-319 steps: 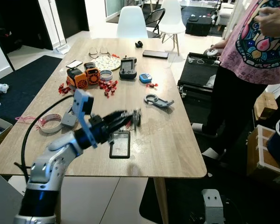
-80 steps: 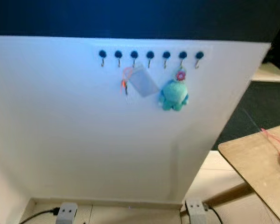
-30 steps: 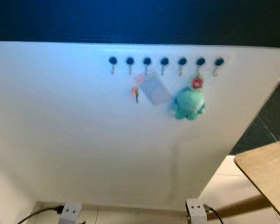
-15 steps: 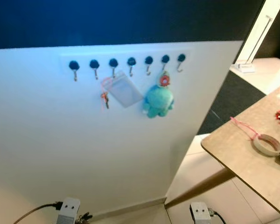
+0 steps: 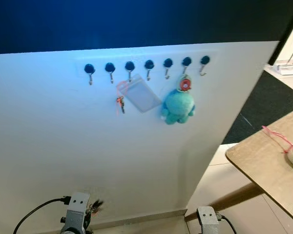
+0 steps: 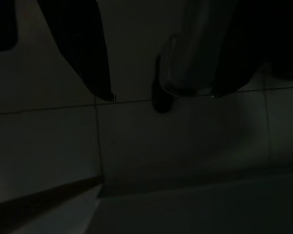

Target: Hang keys on a hook

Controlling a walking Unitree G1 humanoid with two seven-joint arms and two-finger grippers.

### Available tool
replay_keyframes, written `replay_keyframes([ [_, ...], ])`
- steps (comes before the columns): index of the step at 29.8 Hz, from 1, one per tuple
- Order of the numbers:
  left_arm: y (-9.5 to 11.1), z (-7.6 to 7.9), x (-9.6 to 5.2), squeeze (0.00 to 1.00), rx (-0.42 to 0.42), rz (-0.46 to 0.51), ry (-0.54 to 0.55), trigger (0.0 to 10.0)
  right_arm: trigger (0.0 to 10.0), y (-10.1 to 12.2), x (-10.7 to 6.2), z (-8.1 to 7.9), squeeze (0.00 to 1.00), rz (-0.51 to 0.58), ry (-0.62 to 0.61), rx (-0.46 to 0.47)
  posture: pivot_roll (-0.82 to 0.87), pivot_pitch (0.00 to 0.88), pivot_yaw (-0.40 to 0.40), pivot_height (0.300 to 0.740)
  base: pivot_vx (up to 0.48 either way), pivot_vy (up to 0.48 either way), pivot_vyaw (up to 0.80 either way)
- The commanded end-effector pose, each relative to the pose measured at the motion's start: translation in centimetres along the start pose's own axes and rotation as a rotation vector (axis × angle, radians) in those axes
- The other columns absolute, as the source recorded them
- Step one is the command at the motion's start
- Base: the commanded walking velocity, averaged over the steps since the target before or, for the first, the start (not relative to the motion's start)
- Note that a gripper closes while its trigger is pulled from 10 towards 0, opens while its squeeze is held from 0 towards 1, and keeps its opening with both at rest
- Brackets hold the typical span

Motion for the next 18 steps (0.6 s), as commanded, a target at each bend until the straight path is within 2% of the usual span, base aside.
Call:
replay_keyframes([
  [1,-0.84,-0.06,-0.26,0.00,-0.014,-0.034,0.011,10.0,10.0,-0.10,0.02,-0.33,0.00,-0.002,0.011,-0.027,0.04,0.027,-0.001,0.740,0.000,0.000,0.00],
  [2,-0.84,-0.06,-0.26,0.00,-0.014,-0.034,0.011,10.0,10.0,-0.10,0.02,-0.33,0.00,-0.002,0.011,-0.027,0.04,0.027,-0.001,0.740,0.000,0.000,0.00],
  [5,-1.09,-0.14,-0.34,0.00,-0.006,-0.045,0.011,10.0,10.0,0.02,0.06,-0.45,0.00,0.002,0.012,-0.066,0.04,0.024,0.002,0.740,0.000,0.000,0.80],
  [8,-1.20,-0.12,-0.38,0.00,-0.006,-0.050,0.011,10.0,10.0,-0.03,0.05,-0.42,0.00,0.005,0.006,-0.039,0.04,0.022,0.003,0.740,0.000,0.000,0.80],
  [10,-1.25,-0.11,-0.38,0.00,-0.007,-0.055,0.012,10.0,10.0,-0.23,0.02,-0.32,0.00,0.000,-0.011,0.004,0.04,0.020,0.004,0.740,0.000,0.000,0.00],
  [18,-1.24,-0.07,-0.32,0.00,-0.014,-0.060,0.014,10.0,10.0,-0.29,-0.01,-0.15,0.00,-0.004,-0.015,-0.001,0.04,0.020,0.004,0.740,0.000,0.000,0.00],
])
Point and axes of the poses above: a point about 5 cm out from each wrist's last joint towards the gripper, its own x axis pointing out of the wrist towards the gripper, its own y axis along the axis of the wrist's last joint, z = x × y, the point moved 2 cm from there along x, pointing out of the wrist towards the gripper, and after that the axes turned 6 degrees about x, right-handed, at the moved point
